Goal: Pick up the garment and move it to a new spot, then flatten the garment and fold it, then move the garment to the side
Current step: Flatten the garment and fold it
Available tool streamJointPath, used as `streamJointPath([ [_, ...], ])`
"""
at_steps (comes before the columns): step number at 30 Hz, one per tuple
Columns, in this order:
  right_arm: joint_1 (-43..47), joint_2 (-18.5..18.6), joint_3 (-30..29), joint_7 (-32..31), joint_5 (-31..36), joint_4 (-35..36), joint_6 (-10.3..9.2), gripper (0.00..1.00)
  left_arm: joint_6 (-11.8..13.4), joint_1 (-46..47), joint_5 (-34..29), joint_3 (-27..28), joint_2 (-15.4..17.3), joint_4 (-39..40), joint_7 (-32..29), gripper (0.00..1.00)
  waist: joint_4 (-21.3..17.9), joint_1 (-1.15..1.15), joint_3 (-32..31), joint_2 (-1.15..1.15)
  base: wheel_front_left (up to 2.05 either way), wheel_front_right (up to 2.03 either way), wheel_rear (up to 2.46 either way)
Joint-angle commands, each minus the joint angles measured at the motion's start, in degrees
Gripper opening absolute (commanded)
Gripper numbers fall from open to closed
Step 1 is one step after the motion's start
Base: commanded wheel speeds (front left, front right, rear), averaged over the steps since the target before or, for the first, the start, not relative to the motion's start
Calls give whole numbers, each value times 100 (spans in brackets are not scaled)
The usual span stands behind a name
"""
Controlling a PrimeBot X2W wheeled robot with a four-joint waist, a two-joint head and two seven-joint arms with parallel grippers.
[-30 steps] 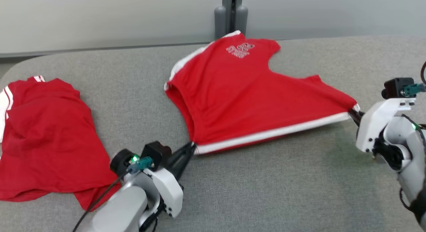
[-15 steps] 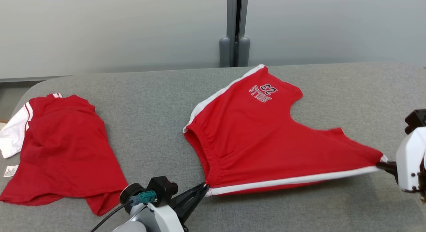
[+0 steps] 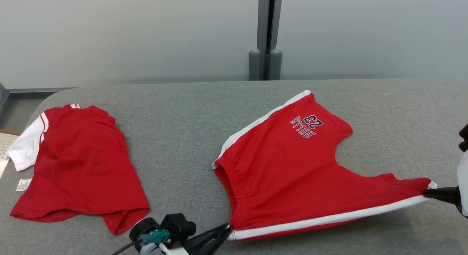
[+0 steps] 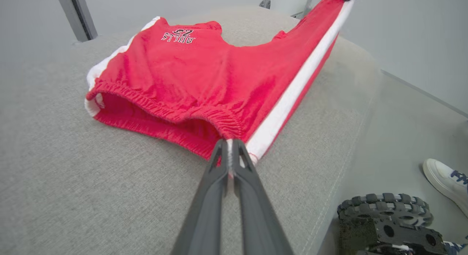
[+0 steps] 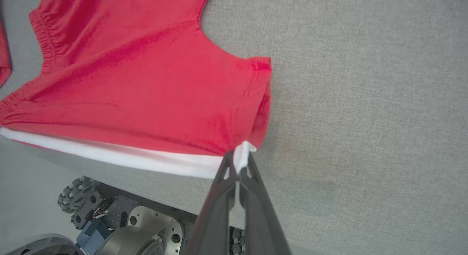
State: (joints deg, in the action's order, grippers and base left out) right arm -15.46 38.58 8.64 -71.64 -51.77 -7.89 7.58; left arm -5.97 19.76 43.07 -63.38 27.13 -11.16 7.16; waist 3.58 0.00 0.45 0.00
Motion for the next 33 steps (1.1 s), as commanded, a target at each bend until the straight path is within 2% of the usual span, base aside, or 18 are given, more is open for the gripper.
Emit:
streamJointPath([
  [1,21,-118,-157,-119,93,78,-16,0,51,76,80,86,39,38,24,0,90,0,51,0,0,0,0],
  [6,-394,-582,-720,-620,811,490,-15,0,61,494,140,316,-84,190,16,0,484,0,315,0,0,0,0],
  [11,-988,-843,-971,-667,1315,520,-15,0,1,942,58,337,-340,22,4,0,888,0,577,0,0,0,0],
  [20,-1902,-682,-865,-628,1986,294,-15,0,-80,1665,138,461,-1051,-589,298,0,1377,0,1113,0,0,0,0],
  [25,-2394,-542,-654,-271,2346,-61,-15,0,-116,2021,185,415,-1476,-1083,449,0,1541,0,1436,0,0,0,0],
  [33,-3048,-489,-397,238,2696,-696,-14,0,-147,2429,185,270,-1825,-1705,694,0,1674,0,1898,0,0,0,0],
])
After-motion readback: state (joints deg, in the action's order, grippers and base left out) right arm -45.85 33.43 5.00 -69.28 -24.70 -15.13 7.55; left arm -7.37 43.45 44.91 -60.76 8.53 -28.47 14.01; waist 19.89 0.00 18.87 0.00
